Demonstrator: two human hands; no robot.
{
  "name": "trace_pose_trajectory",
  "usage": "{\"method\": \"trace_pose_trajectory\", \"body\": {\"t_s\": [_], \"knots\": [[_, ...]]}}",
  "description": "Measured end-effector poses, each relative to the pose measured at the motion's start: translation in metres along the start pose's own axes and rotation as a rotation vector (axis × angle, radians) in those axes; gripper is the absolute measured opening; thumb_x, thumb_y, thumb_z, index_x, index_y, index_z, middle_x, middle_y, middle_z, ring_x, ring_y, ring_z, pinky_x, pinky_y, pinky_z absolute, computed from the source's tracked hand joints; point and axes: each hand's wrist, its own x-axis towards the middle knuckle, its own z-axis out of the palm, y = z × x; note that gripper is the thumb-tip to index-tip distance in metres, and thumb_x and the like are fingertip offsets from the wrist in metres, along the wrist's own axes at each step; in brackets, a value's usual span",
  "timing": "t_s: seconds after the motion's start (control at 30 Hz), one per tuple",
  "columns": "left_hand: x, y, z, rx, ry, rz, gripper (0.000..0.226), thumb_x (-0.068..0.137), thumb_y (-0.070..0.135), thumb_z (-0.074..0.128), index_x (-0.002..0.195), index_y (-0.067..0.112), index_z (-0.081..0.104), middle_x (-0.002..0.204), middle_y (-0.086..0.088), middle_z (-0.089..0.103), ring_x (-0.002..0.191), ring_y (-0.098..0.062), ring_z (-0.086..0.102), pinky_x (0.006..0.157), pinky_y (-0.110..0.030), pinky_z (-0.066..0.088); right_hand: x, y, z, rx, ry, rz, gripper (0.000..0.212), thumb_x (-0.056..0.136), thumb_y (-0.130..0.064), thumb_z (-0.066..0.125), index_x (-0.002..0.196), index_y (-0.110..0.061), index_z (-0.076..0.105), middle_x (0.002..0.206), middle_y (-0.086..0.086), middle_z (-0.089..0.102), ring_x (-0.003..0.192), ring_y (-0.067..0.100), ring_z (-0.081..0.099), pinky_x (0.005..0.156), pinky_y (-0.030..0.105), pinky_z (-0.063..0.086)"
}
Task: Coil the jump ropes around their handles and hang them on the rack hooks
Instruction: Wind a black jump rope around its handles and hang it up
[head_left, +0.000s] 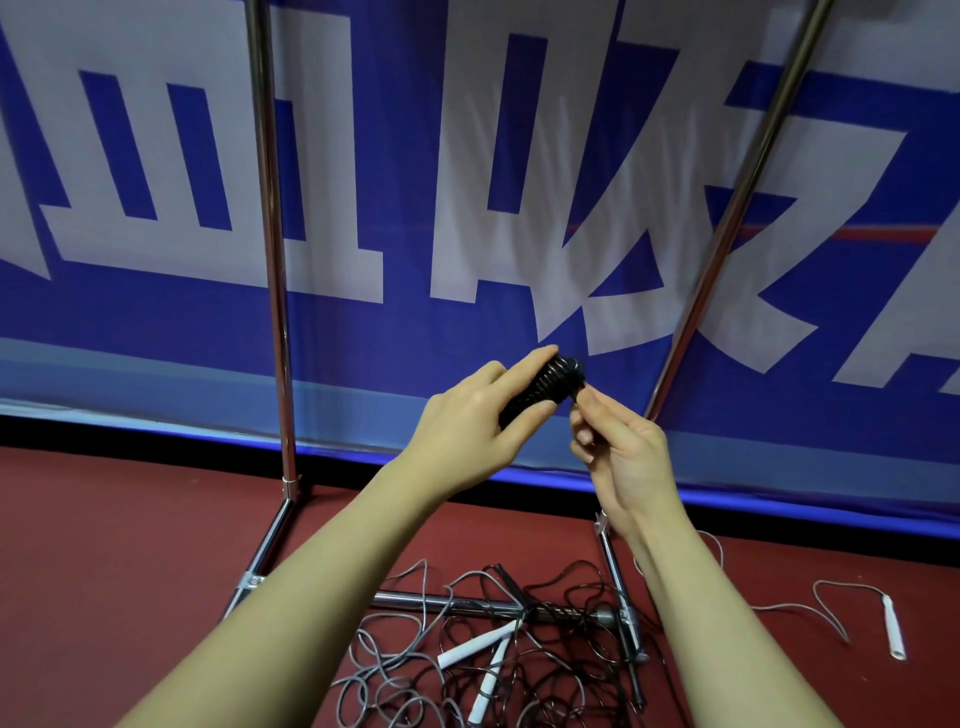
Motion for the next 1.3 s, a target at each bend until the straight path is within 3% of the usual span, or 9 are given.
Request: {"method": "trace_pose_trajectory", "body": {"t_s": [0.13, 0.3, 0.47, 0.6, 0.7, 0.9, 1.03, 1.17, 1.3], "knots": [[0.004, -0.002, 0.005, 0.348, 0.194, 0.169, 0.064, 0.083, 0.057, 0.046, 0.140, 0.030, 0.040, 0.093, -0.005, 0.050, 0.066, -0.020, 0.048, 0.044, -0.028, 0.041, 0.000, 0.000, 0.001, -0.067, 0.013, -0.001, 0.014, 0.087, -0.009, 0.059, 0.097, -0.005, 0.069, 0.062, 0.000, 0.055, 0.052, 0.007, 0.040, 0.043, 0.017, 0.028], [0.006, -0.003, 0.004, 0.518, 0.370, 0.275, 0.048, 0.089, 0.036, 0.049, 0.136, 0.026, 0.042, 0.080, -0.009, 0.051, 0.061, -0.025, 0.042, 0.052, -0.028, 0.027, 0.003, 0.000, 0.004, -0.037, -0.082, 0.044, 0.027, 0.096, -0.003, 0.046, 0.119, -0.003, 0.061, 0.077, 0.002, 0.057, 0.061, 0.008, 0.043, 0.050, 0.019, 0.036], [0.003, -0.003, -0.001, 0.474, 0.390, 0.291, 0.047, 0.089, 0.026, 0.058, 0.133, 0.034, 0.044, 0.082, -0.010, 0.050, 0.063, -0.025, 0.042, 0.048, -0.026, 0.026, 0.001, -0.003, 0.004, -0.063, -0.166, 0.123, 0.031, 0.089, -0.017, 0.055, 0.119, -0.017, 0.063, 0.076, -0.005, 0.061, 0.059, 0.008, 0.046, 0.052, 0.020, 0.039], [0.002, -0.005, 0.003, 0.442, 0.347, 0.242, 0.041, 0.091, 0.037, 0.047, 0.132, 0.035, 0.043, 0.080, -0.010, 0.048, 0.062, -0.026, 0.044, 0.043, -0.026, 0.028, 0.003, -0.003, 0.007, 0.027, 0.018, 0.134, 0.010, 0.088, -0.001, 0.059, 0.096, -0.003, 0.063, 0.070, 0.003, 0.054, 0.051, 0.008, 0.044, 0.045, 0.018, 0.037], [-0.001, -0.005, 0.010, 0.409, 0.295, 0.189, 0.042, 0.091, 0.041, 0.043, 0.133, 0.035, 0.042, 0.079, -0.008, 0.047, 0.062, -0.025, 0.046, 0.042, -0.024, 0.027, 0.005, -0.001, 0.007, 0.074, 0.134, 0.023, 0.014, 0.085, 0.009, 0.059, 0.091, -0.002, 0.064, 0.070, 0.002, 0.057, 0.052, 0.008, 0.043, 0.046, 0.016, 0.036], [0.001, 0.006, 0.009, 0.261, 0.199, -0.012, 0.051, 0.094, 0.050, 0.031, 0.145, 0.047, 0.032, 0.087, -0.001, 0.034, 0.072, -0.022, 0.041, 0.049, -0.029, 0.034, 0.001, 0.002, 0.015, 0.007, 0.016, -0.073, 0.018, 0.089, 0.005, 0.056, 0.097, -0.004, 0.068, 0.070, 0.000, 0.065, 0.052, 0.008, 0.043, 0.053, 0.018, 0.042], [-0.001, 0.005, 0.011, 0.177, 0.155, -0.057, 0.050, 0.098, 0.040, 0.048, 0.146, 0.036, 0.037, 0.088, -0.003, 0.036, 0.071, -0.019, 0.036, 0.055, -0.032, 0.034, 0.000, -0.001, 0.010, -0.024, 0.025, -0.075, 0.020, 0.088, 0.006, 0.056, 0.100, -0.004, 0.069, 0.075, 0.002, 0.067, 0.054, 0.009, 0.045, 0.055, 0.018, 0.045], [0.000, -0.002, 0.012, 0.145, 0.241, 0.003, 0.050, 0.093, 0.046, 0.039, 0.139, 0.032, 0.050, 0.081, -0.001, 0.038, 0.059, -0.016, 0.036, 0.047, -0.027, 0.032, -0.002, -0.002, 0.010, -0.010, 0.011, -0.043, 0.024, 0.091, 0.006, 0.053, 0.103, -0.006, 0.069, 0.069, 0.003, 0.058, 0.057, 0.010, 0.050, 0.061, 0.019, 0.048], [0.000, 0.001, 0.009, -0.013, 0.187, 0.011, 0.054, 0.092, 0.050, 0.037, 0.143, 0.035, 0.043, 0.085, -0.001, 0.044, 0.064, -0.017, 0.044, 0.056, -0.034, 0.046, 0.000, -0.002, 0.011, 0.061, 0.120, -0.018, 0.016, 0.089, 0.007, 0.056, 0.093, -0.005, 0.066, 0.068, 0.001, 0.064, 0.060, 0.011, 0.057, 0.058, 0.019, 0.051]]}}
